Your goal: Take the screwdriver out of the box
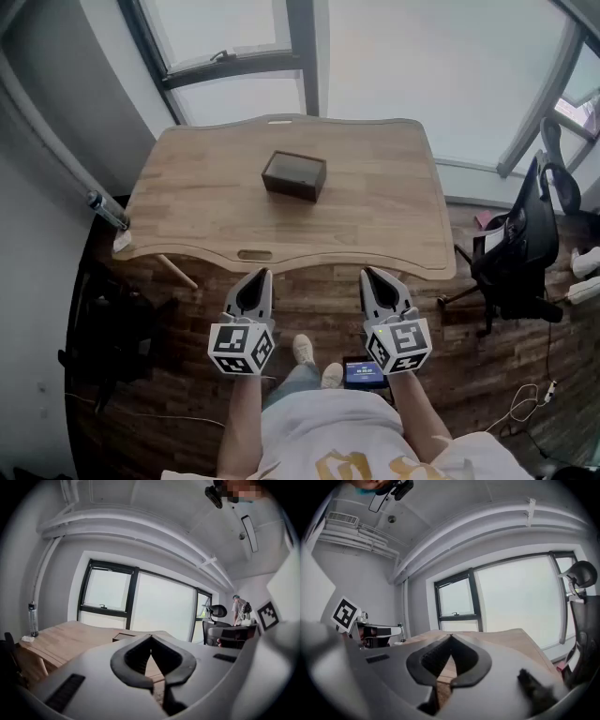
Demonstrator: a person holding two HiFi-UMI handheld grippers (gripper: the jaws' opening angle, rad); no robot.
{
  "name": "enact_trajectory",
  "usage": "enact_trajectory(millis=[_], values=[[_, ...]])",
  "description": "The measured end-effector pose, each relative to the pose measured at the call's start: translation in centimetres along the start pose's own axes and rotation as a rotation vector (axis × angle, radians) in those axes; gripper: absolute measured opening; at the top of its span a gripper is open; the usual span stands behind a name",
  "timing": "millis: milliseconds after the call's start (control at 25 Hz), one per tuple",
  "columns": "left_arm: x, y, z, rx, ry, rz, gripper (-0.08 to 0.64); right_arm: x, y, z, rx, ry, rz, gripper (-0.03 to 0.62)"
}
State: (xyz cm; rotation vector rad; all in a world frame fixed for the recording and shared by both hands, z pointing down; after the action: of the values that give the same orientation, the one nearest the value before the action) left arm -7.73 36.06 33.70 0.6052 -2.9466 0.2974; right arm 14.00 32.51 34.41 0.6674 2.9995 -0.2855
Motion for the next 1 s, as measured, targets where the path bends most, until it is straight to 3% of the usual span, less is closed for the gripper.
enact_trajectory(millis=[360,600,800,1000], values=[[0.7,-0.6,0.0,0.031,-0.047,0.058,0.012,-0.5,-0.8,-0.2,0.010,0.020,0.012,0.031],[1.7,-1.1,-0.2,-0.004,0.077,0.005,0.012,-0.9,-1.8,-0.9,0.041,-0.033,0.030,0.032],[3.8,-3.2,-0.9,0.065,-0.026,0.111,0.012,-2.3,-3.6,-1.0,0.046,-0.002,-0.003,0.032],[5.5,-5.7,-1.0,0.077,-0.058,0.119,0.012,-3.6,-7.1,-0.5,0.052,0.029,-0.021,0.032]])
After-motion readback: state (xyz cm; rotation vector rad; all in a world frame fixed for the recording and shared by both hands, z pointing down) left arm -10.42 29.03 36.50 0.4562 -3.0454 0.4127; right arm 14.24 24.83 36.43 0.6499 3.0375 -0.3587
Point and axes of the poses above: the fingertips, and each gripper's own axes: y backward along the fingers, x to its left, z out of its top, the point moved 4 cm from there along y, backward along the fingers, and after that the axes turned 11 degrees about -z, right-handed, at the moved point
